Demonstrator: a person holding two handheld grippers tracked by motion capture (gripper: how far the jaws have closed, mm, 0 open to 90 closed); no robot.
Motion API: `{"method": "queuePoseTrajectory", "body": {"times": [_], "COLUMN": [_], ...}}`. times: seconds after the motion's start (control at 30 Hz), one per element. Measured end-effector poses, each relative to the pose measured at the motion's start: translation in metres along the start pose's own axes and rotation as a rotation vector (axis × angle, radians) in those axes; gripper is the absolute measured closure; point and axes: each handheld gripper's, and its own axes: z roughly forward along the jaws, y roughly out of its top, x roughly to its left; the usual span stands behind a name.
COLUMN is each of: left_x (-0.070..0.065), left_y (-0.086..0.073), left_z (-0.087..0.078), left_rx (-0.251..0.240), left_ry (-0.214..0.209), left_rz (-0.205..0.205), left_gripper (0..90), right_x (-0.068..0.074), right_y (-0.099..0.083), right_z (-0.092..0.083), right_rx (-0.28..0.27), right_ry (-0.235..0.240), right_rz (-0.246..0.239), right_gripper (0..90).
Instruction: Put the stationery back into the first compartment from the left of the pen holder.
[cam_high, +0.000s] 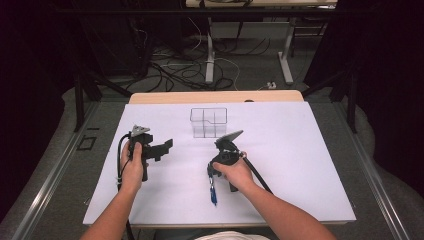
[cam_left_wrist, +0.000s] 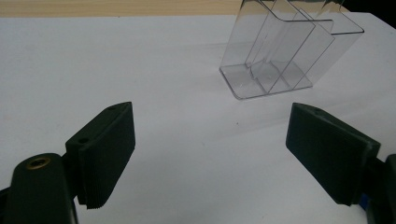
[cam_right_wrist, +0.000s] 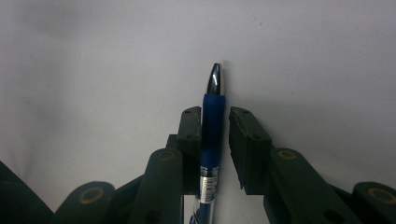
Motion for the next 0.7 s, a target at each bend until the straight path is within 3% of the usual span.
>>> {"method": "queuePoseTrajectory", "body": {"times": [0.13, 0.17, 0.2, 0.27, 0.37, 0.5, 0.7], "left_x": [0.001, 0.001, 0.001, 0.001, 0.001, 0.001, 0.002], "left_y": [0.000, 0.000, 0.000, 0.000, 0.000, 0.000, 0.000], "left_z": [0.000, 0.000, 0.001, 0.001, 0.001, 0.001, 0.001], "left_rx": [0.002, 0.002, 0.000, 0.001, 0.003, 0.002, 0.002], "left_ry": [-0.002, -0.001, 0.001, 0.000, -0.002, 0.001, -0.001], "left_rz": [-0.001, -0.001, -0.001, -0.002, 0.000, -0.001, 0.000], "left_gripper": [15.7, 15.6, 15.7, 15.6, 15.7, 15.6, 15.7], "right_x": [0.004, 0.003, 0.006, 0.006, 0.009, 0.011, 0.009], "right_y": [0.003, 0.004, 0.004, 0.007, 0.007, 0.011, 0.010], "right_z": [0.001, 0.002, 0.002, 0.001, 0.005, 0.003, 0.005], "right_rx": [0.008, 0.013, 0.018, 0.058, 0.025, 0.087, 0.060], "right_ry": [-0.012, -0.021, -0.023, -0.051, -0.033, -0.080, -0.049], "right_rz": [0.006, -0.017, 0.019, -0.011, 0.009, -0.004, 0.019], "right_gripper": [74.4, 74.7, 75.1, 76.5, 77.8, 78.3, 79.3]}}
